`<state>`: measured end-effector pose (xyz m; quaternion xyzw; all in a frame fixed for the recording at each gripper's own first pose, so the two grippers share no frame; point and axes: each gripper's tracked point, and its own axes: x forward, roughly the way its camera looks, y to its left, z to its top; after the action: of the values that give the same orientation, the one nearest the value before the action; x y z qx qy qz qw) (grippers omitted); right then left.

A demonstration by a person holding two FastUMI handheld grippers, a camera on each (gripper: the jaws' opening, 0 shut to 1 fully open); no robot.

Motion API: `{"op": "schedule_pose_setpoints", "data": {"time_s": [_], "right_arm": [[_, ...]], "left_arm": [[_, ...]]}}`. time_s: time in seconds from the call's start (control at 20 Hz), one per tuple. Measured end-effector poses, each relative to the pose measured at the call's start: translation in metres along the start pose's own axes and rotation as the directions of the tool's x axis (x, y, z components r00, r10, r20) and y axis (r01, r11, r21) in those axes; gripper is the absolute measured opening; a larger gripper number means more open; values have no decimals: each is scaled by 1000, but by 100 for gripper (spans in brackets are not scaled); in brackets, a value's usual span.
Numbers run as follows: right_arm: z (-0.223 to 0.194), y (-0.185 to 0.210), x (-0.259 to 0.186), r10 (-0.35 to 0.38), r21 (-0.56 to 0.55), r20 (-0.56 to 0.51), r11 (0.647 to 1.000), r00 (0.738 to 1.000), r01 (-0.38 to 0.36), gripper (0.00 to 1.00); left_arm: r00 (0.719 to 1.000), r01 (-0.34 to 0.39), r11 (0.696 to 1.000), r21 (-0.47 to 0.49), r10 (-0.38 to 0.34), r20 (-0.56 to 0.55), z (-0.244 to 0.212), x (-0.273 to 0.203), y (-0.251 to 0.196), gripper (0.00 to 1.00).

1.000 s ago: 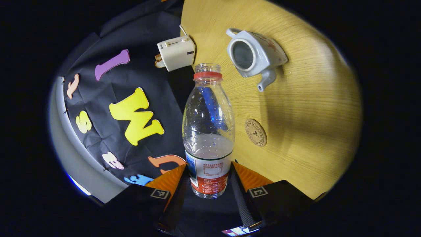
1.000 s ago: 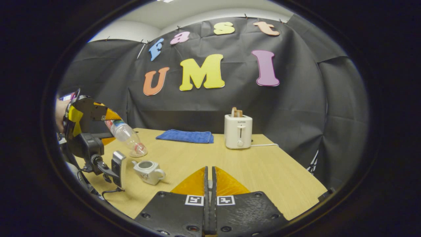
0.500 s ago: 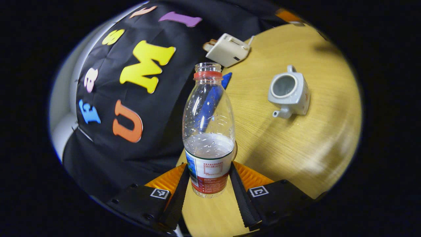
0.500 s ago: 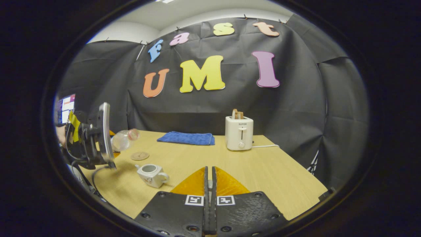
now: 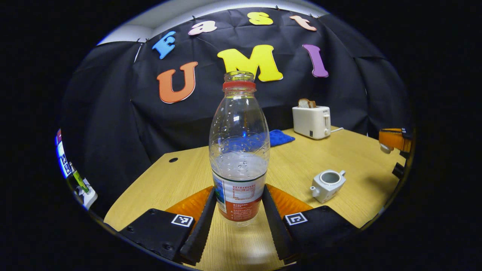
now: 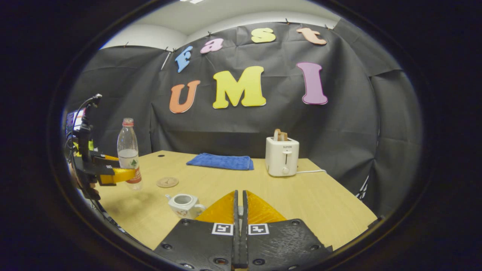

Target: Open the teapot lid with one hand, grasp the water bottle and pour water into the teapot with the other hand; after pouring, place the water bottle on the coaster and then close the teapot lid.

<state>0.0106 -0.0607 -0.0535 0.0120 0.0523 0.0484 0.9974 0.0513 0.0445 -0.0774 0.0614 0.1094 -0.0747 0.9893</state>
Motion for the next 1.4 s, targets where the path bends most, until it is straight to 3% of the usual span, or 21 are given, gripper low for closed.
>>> {"op": "schedule_pose_setpoints", "data": {"time_s": [0.4,0.9,1.4], "right_arm": [[-2,11,2,7,-7,-11,1000,1000,-7,0],[-9,-13,0,-47,-15,-36,999,998,46,0],[-14,-24,0,-68,-18,-45,998,997,67,0]], "left_arm": [[988,-11,998,-55,19,151,38,45,13,73],[996,-24,993,-118,33,79,-1,142,30,75],[999,-8,988,-154,15,45,-19,156,22,79]]}}
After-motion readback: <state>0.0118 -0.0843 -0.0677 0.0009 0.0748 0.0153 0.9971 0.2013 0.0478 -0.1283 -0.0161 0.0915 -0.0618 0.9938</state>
